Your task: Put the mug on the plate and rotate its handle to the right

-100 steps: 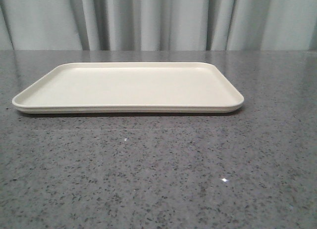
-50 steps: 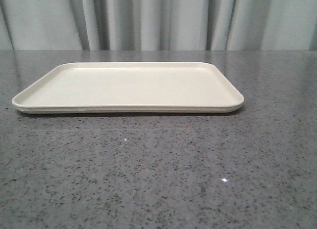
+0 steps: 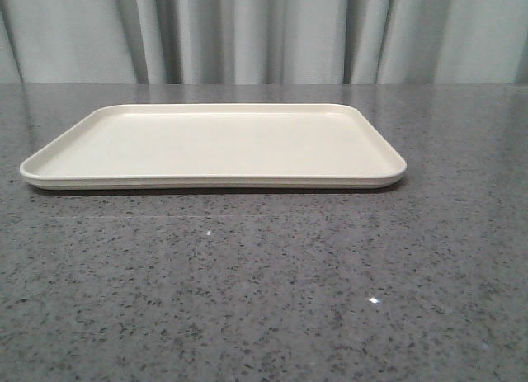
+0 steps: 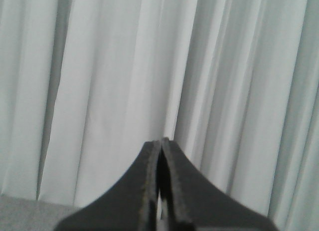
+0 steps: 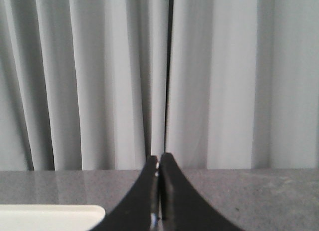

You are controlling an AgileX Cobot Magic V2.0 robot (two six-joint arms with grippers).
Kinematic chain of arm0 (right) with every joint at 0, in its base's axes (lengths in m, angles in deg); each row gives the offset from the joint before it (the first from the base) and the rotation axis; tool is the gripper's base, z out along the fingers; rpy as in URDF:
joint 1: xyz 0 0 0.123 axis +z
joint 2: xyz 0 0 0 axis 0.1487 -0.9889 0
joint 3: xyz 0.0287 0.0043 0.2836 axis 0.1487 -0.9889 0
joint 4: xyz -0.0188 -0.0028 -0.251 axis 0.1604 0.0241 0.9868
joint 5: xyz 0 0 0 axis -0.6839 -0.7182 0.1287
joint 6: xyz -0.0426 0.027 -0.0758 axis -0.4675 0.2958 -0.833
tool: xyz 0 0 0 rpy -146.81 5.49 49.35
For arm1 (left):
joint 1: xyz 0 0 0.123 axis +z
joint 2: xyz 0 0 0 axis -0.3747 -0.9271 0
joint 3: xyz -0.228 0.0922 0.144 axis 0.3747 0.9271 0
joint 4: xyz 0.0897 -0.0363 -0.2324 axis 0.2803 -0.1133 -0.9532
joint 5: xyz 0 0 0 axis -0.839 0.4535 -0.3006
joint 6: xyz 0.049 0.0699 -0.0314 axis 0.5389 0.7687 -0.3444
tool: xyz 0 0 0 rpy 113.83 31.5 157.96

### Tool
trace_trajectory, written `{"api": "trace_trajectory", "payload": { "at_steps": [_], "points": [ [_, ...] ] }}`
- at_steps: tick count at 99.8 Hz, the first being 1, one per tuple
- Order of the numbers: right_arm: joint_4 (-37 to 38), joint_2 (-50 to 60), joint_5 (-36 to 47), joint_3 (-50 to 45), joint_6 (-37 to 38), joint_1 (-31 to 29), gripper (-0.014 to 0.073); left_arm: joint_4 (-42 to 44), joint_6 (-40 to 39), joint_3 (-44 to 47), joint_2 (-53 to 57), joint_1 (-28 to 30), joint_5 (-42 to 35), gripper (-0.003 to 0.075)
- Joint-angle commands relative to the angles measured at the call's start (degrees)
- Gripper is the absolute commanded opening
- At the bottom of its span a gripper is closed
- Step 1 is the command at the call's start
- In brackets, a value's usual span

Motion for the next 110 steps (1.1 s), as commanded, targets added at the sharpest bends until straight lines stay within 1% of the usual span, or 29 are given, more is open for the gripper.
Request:
{"api": "trace_trajectory", "payload": {
  "at_steps": [1, 19, 30, 37, 45, 63, 70, 76, 85, 90, 102, 110],
  "points": [
    [0.5, -4.2, 2.8, 6.8, -0.3, -0.2, -0.012, 0.6, 0.0, -6.2, -3.5, -0.3, -2.1, -0.002],
    [4.8, -11.3, -0.7, 17.0, -0.3, -0.2, -0.012, 5.4, 0.0, -17.2, -10.2, -0.3, 6.3, -0.002],
    [6.0, -14.7, -2.0, 22.8, -0.3, -0.2, -0.0095, 7.7, 0.0, -23.5, -14.5, -0.3, 10.8, -0.002],
    [6.0, -16.4, -2.9, 26.0, -0.3, -0.2, -0.0036, 8.8, 0.0, -27.3, -17.5, -0.3, 13.5, -0.0019],
    [6.0, -18.2, -3.5, 28.9, -0.3, -0.2, 0.0058, 10.1, 0.0, -31.2, -21.0, -0.3, 16.6, -0.0019],
    [6.0, -20.6, -3.1, 31.2, -0.3, -0.2, 0.0246, 11.4, 0.0, -39.0, -28.2, -0.3, 21.8, -0.0018],
    [6.0, -20.7, -3.2, 31.2, -0.3, -0.2, 0.0292, 11.5, 0.0, -41.7, -30.4, -0.3, 24.5, -0.0017],
    [6.0, -20.7, -3.2, 31.2, -0.3, -0.2, 0.0311, 11.5, 0.0, -43.7, -31.9, -0.3, 26.6, -0.0005],
    [6.0, -20.7, -2.8, 31.2, -0.3, -0.2, 0.0322, 11.5, 0.0, -46.3, -34.0, -0.3, 29.4, 0.006],
    [6.0, -20.7, -1.7, 31.2, -0.3, -0.2, 0.0322, 11.5, 0.0, -47.2, -34.9, -0.3, 30.2, 0.0118],
    [6.3, -20.6, 1.5, 31.2, -0.3, -0.2, 0.0321, 11.5, 0.0, -48.4, -36.1, -0.3, 30.9, 0.0291],
    [6.4, -20.6, 2.9, 31.2, -0.3, -0.2, 0.0321, 11.7, 0.0, -48.6, -36.2, -0.3, 31.6, 0.036]
  ]
}}
